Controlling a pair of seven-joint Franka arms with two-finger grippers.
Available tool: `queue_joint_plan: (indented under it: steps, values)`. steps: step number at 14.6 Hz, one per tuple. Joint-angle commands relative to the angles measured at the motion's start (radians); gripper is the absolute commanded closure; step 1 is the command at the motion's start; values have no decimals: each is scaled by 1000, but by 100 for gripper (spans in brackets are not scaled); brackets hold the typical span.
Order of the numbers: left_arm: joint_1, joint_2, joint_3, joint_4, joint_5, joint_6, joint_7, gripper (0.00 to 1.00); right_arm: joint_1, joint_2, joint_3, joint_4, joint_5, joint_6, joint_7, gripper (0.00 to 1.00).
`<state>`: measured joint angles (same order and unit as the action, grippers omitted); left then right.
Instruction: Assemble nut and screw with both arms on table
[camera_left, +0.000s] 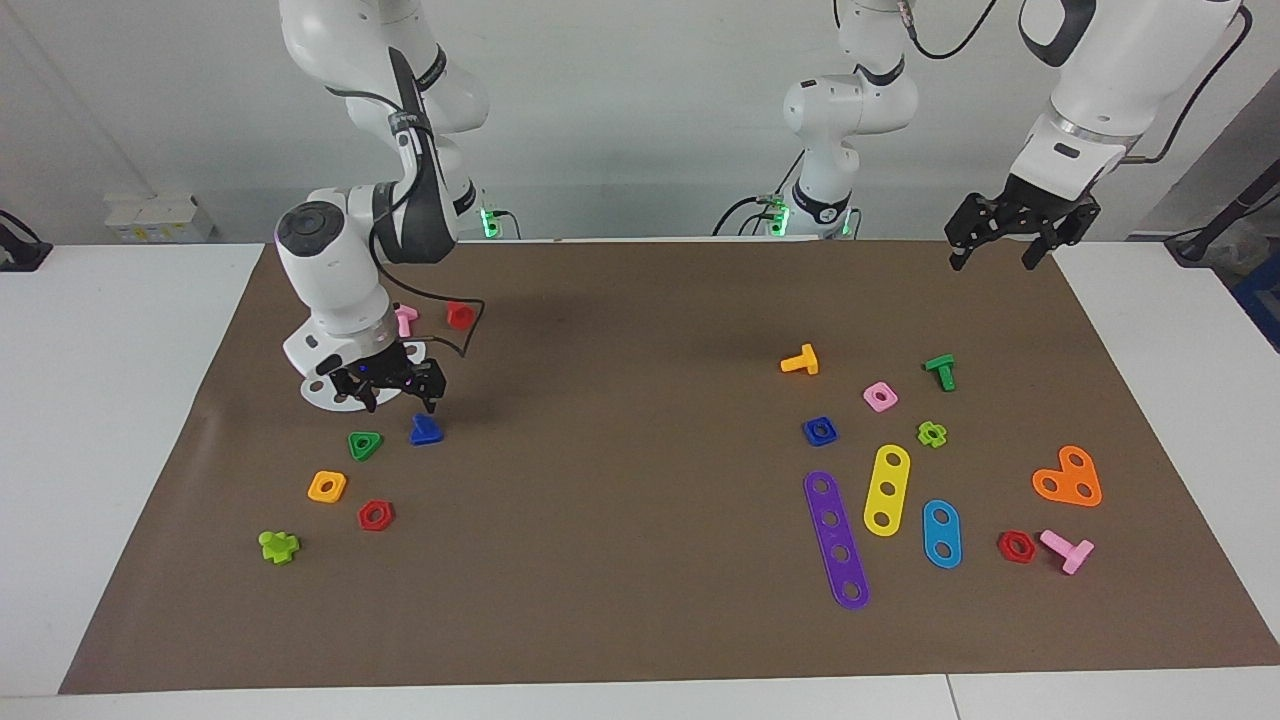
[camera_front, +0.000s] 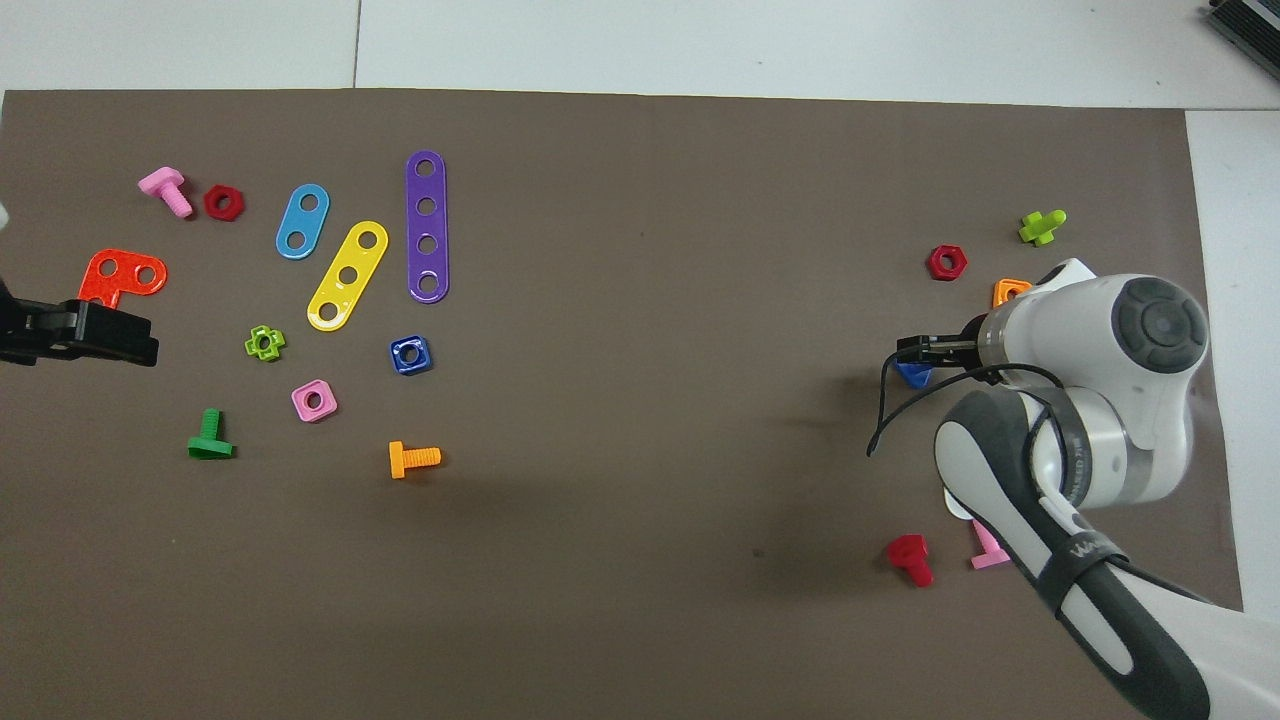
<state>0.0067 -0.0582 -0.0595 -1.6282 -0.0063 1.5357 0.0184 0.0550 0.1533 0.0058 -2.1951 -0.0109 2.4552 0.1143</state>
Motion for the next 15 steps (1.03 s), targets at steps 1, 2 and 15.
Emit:
queue_joint_plan:
  steps: [1, 2, 15]
  values:
    - [-11, -34, 6, -30, -14, -6, 6, 0, -3, 2, 10, -43, 5, 51, -24, 14]
    - [-8, -34, 6, -33, -14, 0, 15, 0, -1, 2, 10, -44, 5, 53, -25, 25]
    - [-152, 168, 0, -189, -32, 400, -284, 1, 276, 37, 16, 78, -3, 5, 289, 100]
